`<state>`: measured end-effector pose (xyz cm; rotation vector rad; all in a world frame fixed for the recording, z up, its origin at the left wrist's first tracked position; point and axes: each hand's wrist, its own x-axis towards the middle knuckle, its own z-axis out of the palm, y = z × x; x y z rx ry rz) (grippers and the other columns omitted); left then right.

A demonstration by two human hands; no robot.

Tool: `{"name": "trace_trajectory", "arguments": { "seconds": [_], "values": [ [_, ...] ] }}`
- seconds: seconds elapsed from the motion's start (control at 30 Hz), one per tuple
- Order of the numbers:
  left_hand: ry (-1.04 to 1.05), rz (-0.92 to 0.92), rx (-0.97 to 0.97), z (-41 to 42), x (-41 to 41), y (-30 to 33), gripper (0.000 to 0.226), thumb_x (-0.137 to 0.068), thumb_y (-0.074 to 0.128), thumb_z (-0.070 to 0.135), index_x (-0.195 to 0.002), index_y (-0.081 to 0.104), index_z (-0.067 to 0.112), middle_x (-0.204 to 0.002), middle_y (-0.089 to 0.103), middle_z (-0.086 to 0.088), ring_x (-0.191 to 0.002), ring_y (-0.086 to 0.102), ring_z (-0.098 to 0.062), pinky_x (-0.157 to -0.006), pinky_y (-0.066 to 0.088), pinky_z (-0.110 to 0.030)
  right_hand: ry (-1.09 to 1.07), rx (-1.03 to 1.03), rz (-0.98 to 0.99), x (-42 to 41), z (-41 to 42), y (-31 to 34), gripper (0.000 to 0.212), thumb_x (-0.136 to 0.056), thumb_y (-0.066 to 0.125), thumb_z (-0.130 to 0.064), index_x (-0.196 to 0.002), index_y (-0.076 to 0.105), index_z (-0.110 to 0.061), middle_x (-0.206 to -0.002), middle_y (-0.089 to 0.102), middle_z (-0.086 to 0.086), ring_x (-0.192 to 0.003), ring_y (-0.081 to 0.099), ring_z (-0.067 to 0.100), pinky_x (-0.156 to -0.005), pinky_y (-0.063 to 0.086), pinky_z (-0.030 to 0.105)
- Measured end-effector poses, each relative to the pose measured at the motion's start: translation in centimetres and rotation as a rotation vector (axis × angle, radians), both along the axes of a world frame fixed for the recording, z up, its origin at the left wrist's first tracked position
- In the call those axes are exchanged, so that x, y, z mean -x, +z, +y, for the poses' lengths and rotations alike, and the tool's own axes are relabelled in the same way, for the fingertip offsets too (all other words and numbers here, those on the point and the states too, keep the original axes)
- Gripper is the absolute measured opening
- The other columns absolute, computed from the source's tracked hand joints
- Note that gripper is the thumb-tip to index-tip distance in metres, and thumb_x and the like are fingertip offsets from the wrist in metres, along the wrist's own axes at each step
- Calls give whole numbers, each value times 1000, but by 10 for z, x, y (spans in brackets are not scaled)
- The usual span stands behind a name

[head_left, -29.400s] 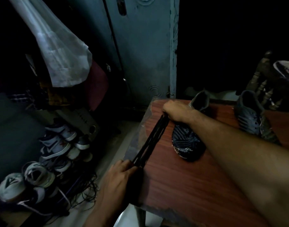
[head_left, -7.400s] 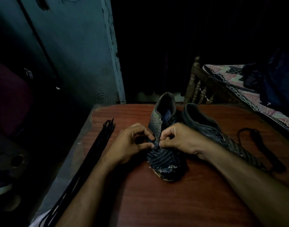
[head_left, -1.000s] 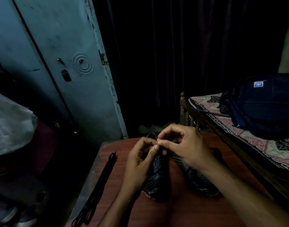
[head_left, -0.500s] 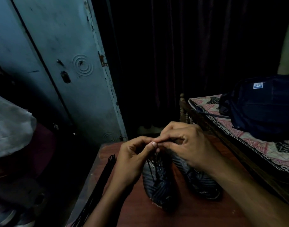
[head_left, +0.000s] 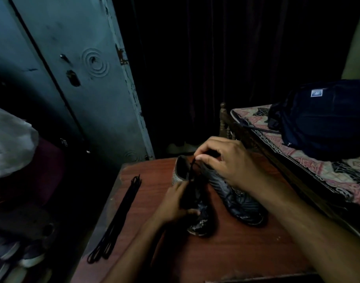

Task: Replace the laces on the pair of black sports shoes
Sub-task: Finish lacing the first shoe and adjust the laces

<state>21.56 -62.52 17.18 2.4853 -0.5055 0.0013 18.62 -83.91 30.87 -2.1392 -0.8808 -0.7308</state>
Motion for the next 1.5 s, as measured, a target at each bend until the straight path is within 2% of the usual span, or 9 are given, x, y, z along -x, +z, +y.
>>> {"name": "trace_trajectory", "arguments": {
  "seconds": [0.4,0.6,0.7,0.83,0.97,1.1,1.23,1.4,1.5],
  "values": [
    [133,11,-13,35,-43,-5,93,-81,86,28,-158,35,16,-155,39,-6,-141,43,-21,-105,29,-16,24,-234,-189,29,13,40,5,-93,71,-15,-94,72,-10,-93,70,-5,-92,65,3,-81,49,16],
    [130,25,-44,33,-35,3,89,-83,83,22,-157,35,22,-157,36,-4,-143,42,-24,-111,32,-21,154,-590,55,31,26,44,11,-94,69,-17,-96,70,-28,-91,73,-7,-87,72,17,-79,59,33],
    [-22,-39,191,25,-16,42,79,-77,68,18,-151,43,32,-160,38,4,-147,39,-25,-124,29,-46,125,-583,134,27,25,33,11,-93,70,-15,-94,72,-26,-90,74,-10,-87,72,14,-80,57,31],
    [-303,11,707,6,37,125,72,-86,64,35,-153,43,19,-148,57,-3,-139,52,-22,-114,42,-34,50,-490,217,24,17,17,14,-91,73,-14,-89,73,-28,-87,74,-16,-85,70,2,-74,50,15],
    [-195,-156,662,-19,60,136,38,-96,72,12,-133,64,13,-120,73,-2,-113,70,-17,-95,57,-37,49,-475,308,28,15,6,7,-89,76,-15,-89,76,-23,-87,76,-12,-86,72,4,-76,57,24],
    [-11,-339,649,-23,67,112,20,-91,76,15,-111,79,13,-105,79,8,-101,74,-9,-89,60,-38,-15,-436,331,34,7,-3,13,-86,79,-21,-85,75,-33,-87,75,-16,-86,71,1,-77,57,26],
    [20,-324,654,-31,79,102,18,-88,76,19,-106,81,17,-101,79,15,-95,74,-2,-81,55,-17,-8,-431,385,41,-1,-17,10,-84,80,-18,-85,78,-28,-87,76,-15,-88,72,2,-80,54,25],
    [69,-264,687,-33,80,90,10,-94,72,14,-95,81,17,-88,78,8,-84,73,-6,-73,56,-22,89,-467,499,49,-5,-29,12,-85,78,-9,-93,78,-19,-92,77,-6,-91,74,10,-82,59,29],
    [42,-201,685,-33,79,92,13,-97,68,15,-92,80,16,-85,77,4,-81,72,-5,-71,53,-24,38,-300,386,52,-7,-26,18,-83,81,-11,-99,79,-21,-93,76,-10,-91,71,0,-80,54,15]
  ]
}}
